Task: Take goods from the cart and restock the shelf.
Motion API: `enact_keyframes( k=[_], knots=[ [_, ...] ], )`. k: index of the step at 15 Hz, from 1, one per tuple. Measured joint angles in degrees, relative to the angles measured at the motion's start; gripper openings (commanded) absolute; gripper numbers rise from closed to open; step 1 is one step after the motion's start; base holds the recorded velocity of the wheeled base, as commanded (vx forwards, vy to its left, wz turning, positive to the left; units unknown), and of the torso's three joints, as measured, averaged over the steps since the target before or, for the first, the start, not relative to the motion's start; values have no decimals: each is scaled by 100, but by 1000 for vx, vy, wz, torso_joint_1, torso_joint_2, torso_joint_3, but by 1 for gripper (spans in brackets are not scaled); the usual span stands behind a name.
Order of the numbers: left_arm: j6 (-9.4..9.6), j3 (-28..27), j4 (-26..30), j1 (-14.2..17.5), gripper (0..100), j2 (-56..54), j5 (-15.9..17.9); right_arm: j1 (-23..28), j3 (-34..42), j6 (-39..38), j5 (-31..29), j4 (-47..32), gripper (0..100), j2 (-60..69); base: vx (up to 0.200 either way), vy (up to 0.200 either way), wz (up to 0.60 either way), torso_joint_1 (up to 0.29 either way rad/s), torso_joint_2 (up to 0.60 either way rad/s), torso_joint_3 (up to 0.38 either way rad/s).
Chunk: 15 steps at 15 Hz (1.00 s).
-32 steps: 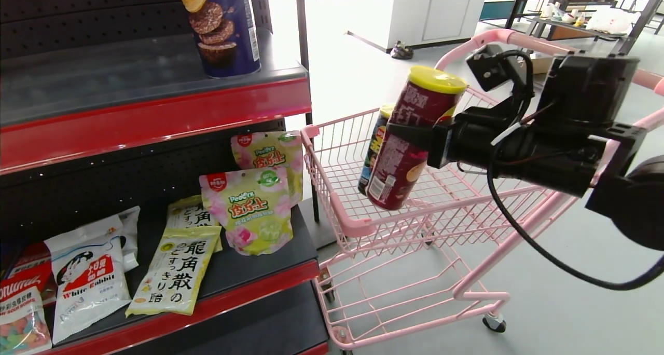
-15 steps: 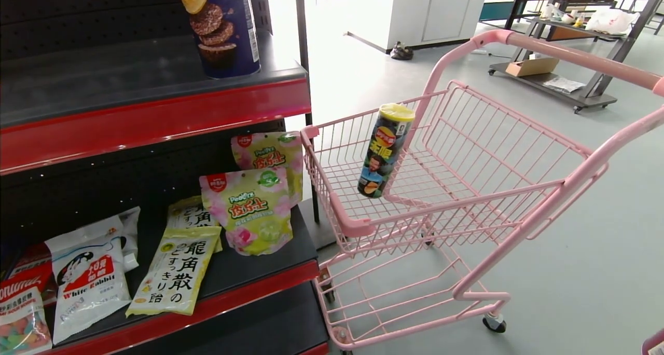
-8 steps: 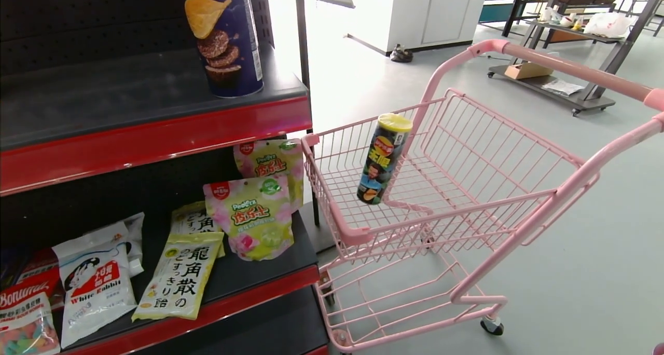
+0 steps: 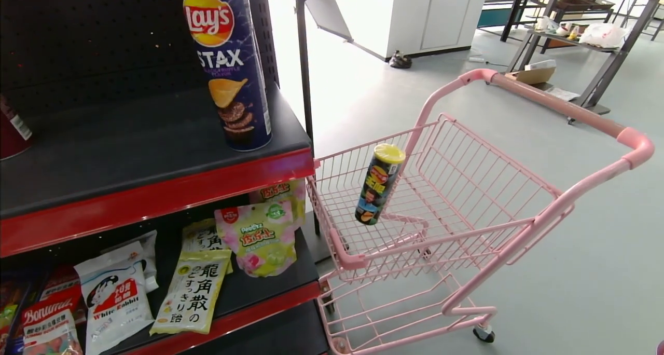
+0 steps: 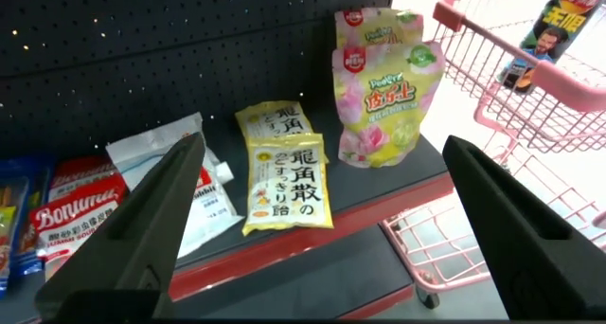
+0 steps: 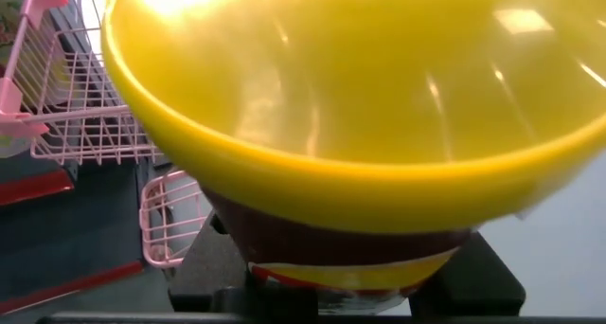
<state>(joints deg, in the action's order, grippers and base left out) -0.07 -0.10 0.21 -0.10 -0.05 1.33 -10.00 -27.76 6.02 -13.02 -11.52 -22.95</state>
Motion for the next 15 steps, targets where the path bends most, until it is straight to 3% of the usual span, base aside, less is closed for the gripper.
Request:
enact_keyframes(
  k=[14, 15],
  knots=[
    [0, 2, -2, 0, 100, 0, 0, -11, -2, 172, 18, 17, 0, -74, 0, 0, 0, 187, -534, -355],
    [0, 2, -2, 0, 100, 0, 0, -11, -2, 183, 18, 17, 0, -85, 0, 0, 600, 163, -398, -242]
  ],
)
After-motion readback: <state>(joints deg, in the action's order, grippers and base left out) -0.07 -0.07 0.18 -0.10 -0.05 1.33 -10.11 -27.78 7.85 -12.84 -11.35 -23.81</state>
